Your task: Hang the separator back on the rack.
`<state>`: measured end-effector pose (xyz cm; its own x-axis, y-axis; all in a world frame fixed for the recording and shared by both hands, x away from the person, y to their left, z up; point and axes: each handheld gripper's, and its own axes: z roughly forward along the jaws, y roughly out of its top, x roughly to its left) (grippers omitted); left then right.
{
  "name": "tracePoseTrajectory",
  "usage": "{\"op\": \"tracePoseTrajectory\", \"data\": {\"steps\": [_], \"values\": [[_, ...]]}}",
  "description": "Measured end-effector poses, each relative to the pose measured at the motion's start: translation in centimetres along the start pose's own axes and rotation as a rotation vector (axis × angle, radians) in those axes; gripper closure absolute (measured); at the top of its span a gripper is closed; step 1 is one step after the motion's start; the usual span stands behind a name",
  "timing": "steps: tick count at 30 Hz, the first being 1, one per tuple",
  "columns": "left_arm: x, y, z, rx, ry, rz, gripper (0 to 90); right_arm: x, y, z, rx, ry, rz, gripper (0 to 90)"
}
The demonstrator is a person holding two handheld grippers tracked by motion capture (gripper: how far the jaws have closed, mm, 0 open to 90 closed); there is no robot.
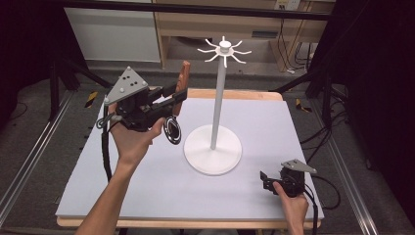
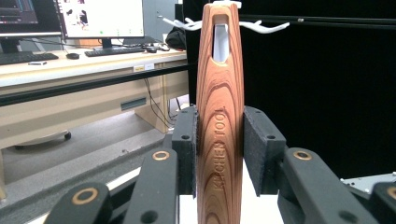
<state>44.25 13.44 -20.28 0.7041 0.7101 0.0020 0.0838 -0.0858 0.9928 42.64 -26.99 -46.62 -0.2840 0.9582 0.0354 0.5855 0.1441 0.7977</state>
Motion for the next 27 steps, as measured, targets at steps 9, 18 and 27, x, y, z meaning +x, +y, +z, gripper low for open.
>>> {"op": "tracePoseTrajectory", "data": {"steps": [9,18,27], "values": [[-0.3,0.6,0.7,0.004,0.002,0.014,67.4,-0.1,0.0,0.0,-0.001,-0.003,0.001,7.2],[-0.3,0.9,1.7,0.013,0.0,0.015,67.4,-0.1,0.0,0.0,0.0,-0.001,-0.003,7.2],[-0.5,1.2,2.5,0.021,0.003,0.022,67.4,-0.1,0.0,0.1,0.0,-0.002,-0.003,7.3]]}}
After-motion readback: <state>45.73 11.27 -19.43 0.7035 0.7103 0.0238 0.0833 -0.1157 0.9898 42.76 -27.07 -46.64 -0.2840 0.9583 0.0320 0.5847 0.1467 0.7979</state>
